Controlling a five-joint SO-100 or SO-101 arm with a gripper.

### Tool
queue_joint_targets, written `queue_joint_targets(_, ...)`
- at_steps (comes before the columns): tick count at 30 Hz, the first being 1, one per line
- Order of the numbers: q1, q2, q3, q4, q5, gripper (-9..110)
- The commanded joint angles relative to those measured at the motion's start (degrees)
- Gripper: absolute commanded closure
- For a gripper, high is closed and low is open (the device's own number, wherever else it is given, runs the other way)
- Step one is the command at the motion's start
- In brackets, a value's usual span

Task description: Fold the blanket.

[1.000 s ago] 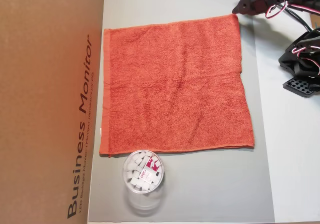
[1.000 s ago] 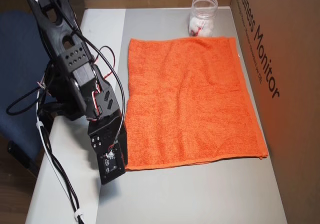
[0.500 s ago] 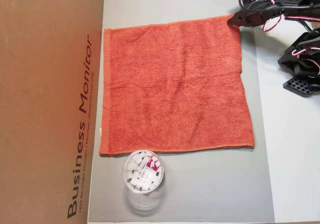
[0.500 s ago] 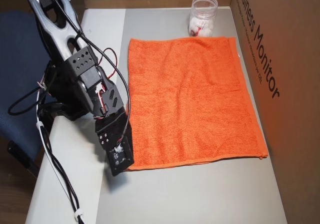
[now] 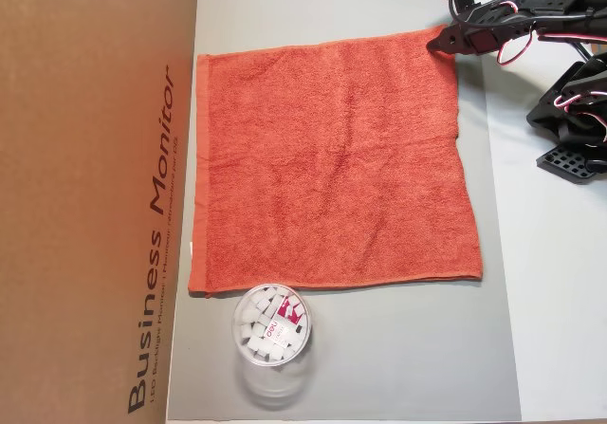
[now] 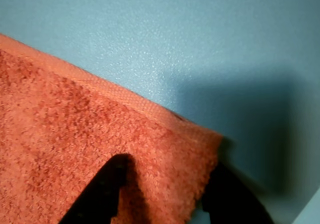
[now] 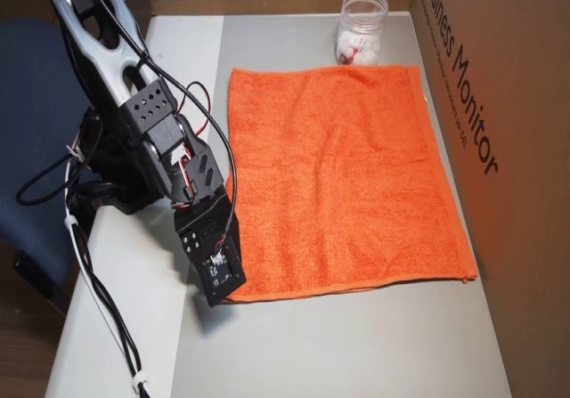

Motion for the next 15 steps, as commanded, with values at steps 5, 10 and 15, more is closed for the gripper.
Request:
queue_joint_targets(5,-0.1,-0.2,1.6,0.2,-0.4,101)
queue_joint_targets(10,0.0,0.6,2.6,0.2,-0.4,102)
queue_joint_targets(15,0.0,0.7,2.8,0.2,-0.4,102)
